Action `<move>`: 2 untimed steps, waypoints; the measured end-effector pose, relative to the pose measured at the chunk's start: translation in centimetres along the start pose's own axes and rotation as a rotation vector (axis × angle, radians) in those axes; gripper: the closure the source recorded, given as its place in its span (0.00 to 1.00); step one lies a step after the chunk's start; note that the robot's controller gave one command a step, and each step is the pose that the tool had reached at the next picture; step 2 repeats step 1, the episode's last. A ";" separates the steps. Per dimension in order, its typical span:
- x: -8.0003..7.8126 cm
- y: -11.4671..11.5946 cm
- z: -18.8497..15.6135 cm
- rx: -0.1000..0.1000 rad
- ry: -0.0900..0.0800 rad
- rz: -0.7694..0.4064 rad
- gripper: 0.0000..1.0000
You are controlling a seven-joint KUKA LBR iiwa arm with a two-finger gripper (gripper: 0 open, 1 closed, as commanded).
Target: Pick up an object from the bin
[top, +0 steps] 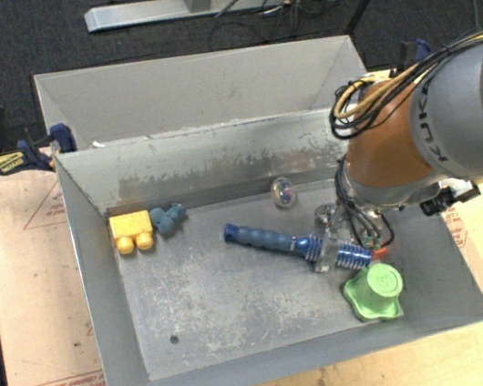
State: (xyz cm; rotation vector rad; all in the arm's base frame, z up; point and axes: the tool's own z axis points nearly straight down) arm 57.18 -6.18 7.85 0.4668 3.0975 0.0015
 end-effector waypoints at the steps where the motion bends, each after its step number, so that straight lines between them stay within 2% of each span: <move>1: 0.4 0.8 -14.5 0.000 0.000 -0.050 1.00; 2: 0.4 0.8 -14.5 0.000 0.000 -0.050 1.00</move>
Offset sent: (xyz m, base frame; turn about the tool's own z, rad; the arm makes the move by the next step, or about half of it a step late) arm -0.0049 0.0087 0.1411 -0.0497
